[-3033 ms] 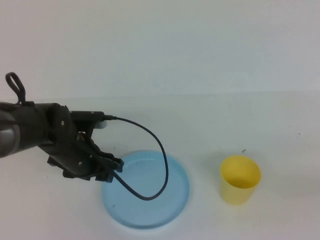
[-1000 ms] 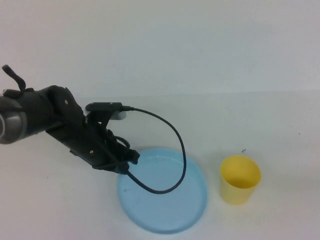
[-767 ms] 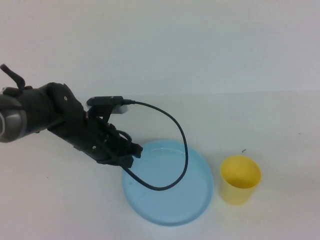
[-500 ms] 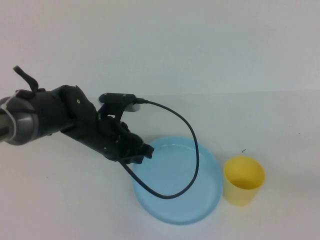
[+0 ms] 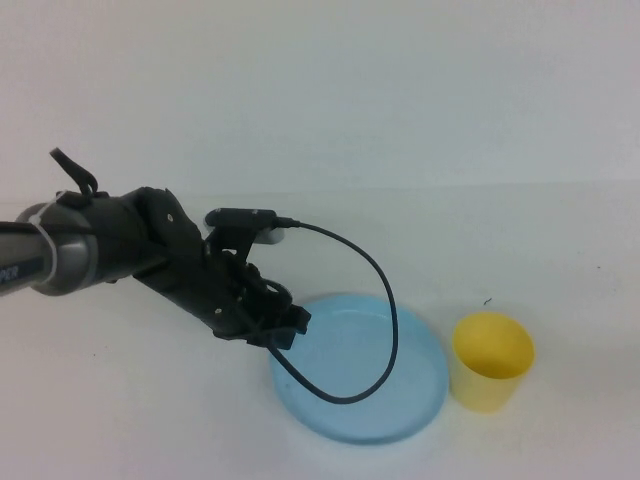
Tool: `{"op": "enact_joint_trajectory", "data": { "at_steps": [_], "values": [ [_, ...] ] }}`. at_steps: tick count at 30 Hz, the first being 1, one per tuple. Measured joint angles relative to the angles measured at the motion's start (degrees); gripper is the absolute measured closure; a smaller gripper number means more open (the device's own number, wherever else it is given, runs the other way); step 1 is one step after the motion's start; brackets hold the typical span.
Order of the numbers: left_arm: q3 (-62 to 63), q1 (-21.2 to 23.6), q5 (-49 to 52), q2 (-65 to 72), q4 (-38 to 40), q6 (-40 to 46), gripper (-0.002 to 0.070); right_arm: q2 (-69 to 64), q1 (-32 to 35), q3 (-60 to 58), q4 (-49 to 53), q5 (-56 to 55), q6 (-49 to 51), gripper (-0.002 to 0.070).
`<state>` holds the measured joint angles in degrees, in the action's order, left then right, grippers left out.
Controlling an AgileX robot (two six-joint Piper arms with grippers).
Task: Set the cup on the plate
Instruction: Place the plate on the center of the table, then pick up the cup from the table
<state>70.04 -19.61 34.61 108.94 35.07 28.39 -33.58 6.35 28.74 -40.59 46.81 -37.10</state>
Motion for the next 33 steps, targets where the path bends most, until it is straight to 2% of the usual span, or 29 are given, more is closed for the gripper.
{"op": "enact_joint_trajectory", "data": {
  "at_steps": [3,9,11,13,20,25,33],
  "values": [
    [0.1,0.0,-0.24,0.25,0.69,-0.81,0.0305,-0.67,0.0,0.0,-0.11,1.42,-0.25,0.0318],
    [0.1,0.11,-1.83,-5.28,-2.93,-1.3,0.0307,-2.29,0.0,2.44,-0.11,3.13,-0.96,0.0318],
    [0.1,0.11,-3.12,-9.12,-5.47,-1.3,0.0333,-3.48,-0.46,4.13,-0.11,3.71,-1.48,0.0318],
    [0.1,0.11,-4.11,-13.31,-8.25,-2.05,0.039,-5.36,-1.03,6.14,-0.11,4.43,-1.73,0.0318],
    [-0.12,0.11,-4.43,-32.19,-15.41,-3.31,0.0665,-14.85,-4.03,13.7,-0.11,6.62,-1.88,0.0318],
    [-3.92,0.11,-7.18,-46.48,-18.48,-3.55,0.0673,-21.6,-6.96,17.12,1.69,5.67,-1.88,0.0318],
    [-18.33,0.11,-9.85,-68.35,-20.79,-3.78,0.0673,-30.9,-14.97,17.59,9.07,-1.97,0.11,0.0318]
  ]
}}
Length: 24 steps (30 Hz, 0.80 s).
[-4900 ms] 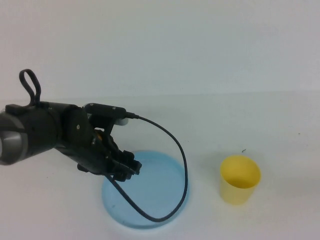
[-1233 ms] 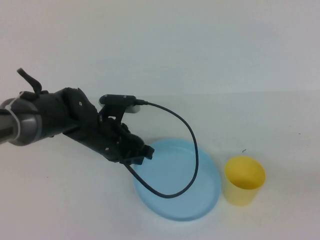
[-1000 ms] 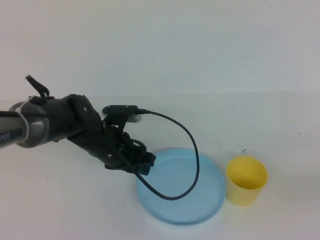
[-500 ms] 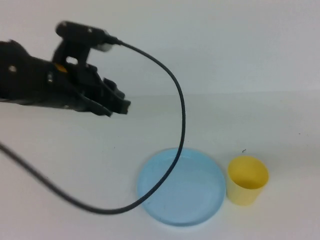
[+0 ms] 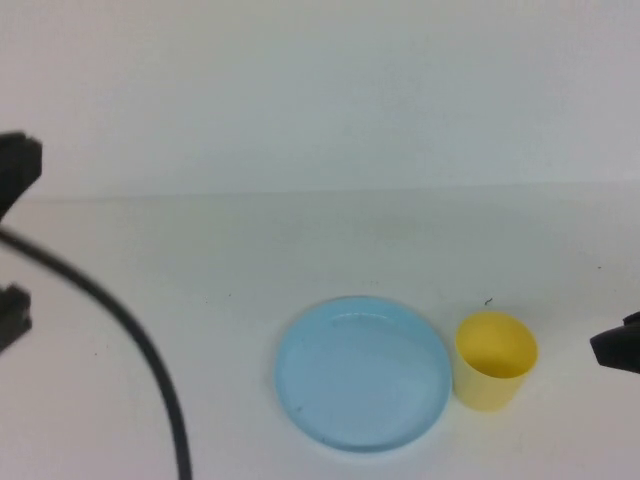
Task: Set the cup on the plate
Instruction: Pick up the cup from the table
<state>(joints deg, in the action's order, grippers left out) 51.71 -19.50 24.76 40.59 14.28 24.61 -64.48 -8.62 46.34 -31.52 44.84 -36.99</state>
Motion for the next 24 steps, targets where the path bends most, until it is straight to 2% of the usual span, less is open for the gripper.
{"op": "enact_joint_trajectory", "data": {
  "at_steps": [7,13,19,24],
  "values": [
    [-11.25,0.0,1.29,-9.43,-0.52,-2.56,0.0673,-5.27,-6.04,0.97,3.73,-7.9,1.2,0.0318],
    [-17.82,0.0,-0.75,-15.3,-7.21,-2.56,0.0673,-10.78,-10.51,6.03,12.09,-8.31,6.45,0.0318],
    [-22.6,0.0,-2.24,-15.82,-13.73,-2.56,0.0673,-15.52,-11.35,9.44,21.26,-8.2,11.84,0.0315],
    [-27.99,0.0,-9.31,-15.82,-14.28,-2.56,0.0673,-19.16,-11.35,9.77,22.73,-7.83,12.65,0.0251]
  ]
}}
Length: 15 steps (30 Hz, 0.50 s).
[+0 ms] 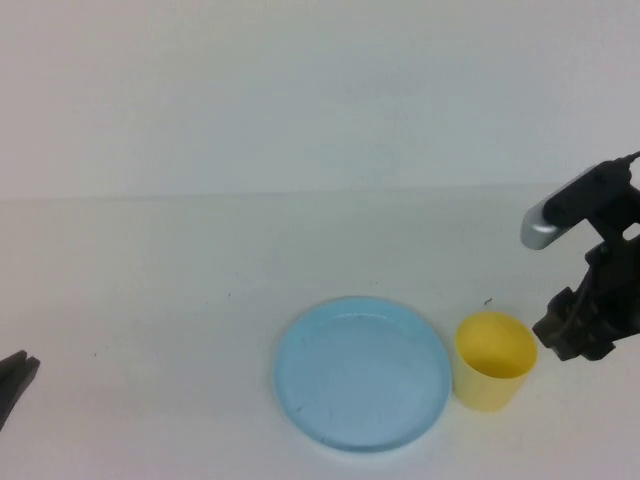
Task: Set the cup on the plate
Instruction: Pick up the cup from the table
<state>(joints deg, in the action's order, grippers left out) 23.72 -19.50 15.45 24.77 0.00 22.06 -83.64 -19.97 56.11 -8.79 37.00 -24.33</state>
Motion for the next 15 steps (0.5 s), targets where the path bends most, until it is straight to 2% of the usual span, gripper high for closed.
{"op": "enact_joint_trajectory", "data": {
  "at_steps": [3,6,15],
  "values": [
    [-0.4,-0.11,-2.9,0.0,0.0,0.0,0.0673,-2.03,-0.05,0.13,0.08,-0.35,0.0,0.0185],
    [-0.5,-0.11,-3.04,0.0,0.0,0.0,0.0673,-3.98,-0.05,1.13,-0.03,-0.48,0.14,0.0161],
    [-0.5,-0.11,-3.04,0.0,0.0,0.0,0.0673,-11.74,-0.14,7.09,-3.69,2.85,0.42,0.0174]
  ]
}}
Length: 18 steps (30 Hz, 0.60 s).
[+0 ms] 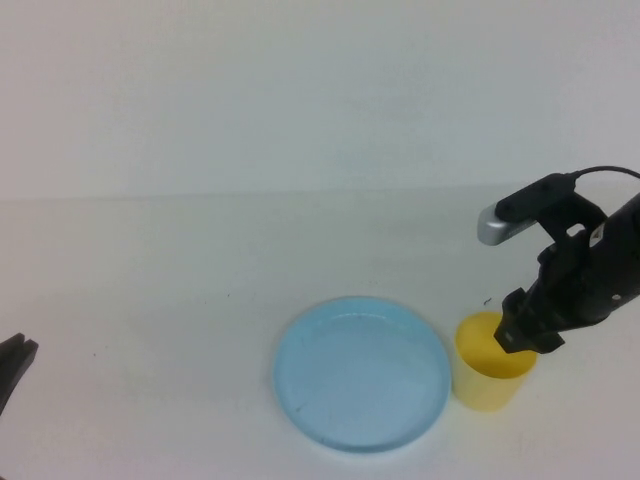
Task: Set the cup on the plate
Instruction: Pick up the cup from the table
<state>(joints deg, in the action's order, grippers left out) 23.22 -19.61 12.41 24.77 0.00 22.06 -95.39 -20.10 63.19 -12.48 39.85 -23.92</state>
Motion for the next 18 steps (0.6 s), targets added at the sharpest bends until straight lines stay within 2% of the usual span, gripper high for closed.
{"op": "enact_joint_trajectory", "data": {
  "at_steps": [4,8,13,15,18],
  "values": [
    [0.0,0.0,0.35,0.0,0.0,0.0,0.0673,-3.74,0.0,2.25,-0.23,1.05,1.23,0.0235],
    [0.0,0.0,0.46,0.0,0.0,0.0,0.0673,-6.26,0.0,3.15,-0.23,1.42,1.47,0.0346],
    [0.0,0.0,0.57,0.0,0.0,0.0,0.0673,-6.87,0.0,3.24,0.5,1.9,1.7,0.0603],
    [0.0,0.0,0.57,0.0,0.0,0.0,0.0673,-6.87,0.0,3.24,1.13,2.32,1.69,0.0639],
    [0.0,0.0,1.07,0.0,-0.74,0.0,0.0673,-6.61,0.0,3.28,2.33,3.99,1.91,0.0646]
  ]
}}
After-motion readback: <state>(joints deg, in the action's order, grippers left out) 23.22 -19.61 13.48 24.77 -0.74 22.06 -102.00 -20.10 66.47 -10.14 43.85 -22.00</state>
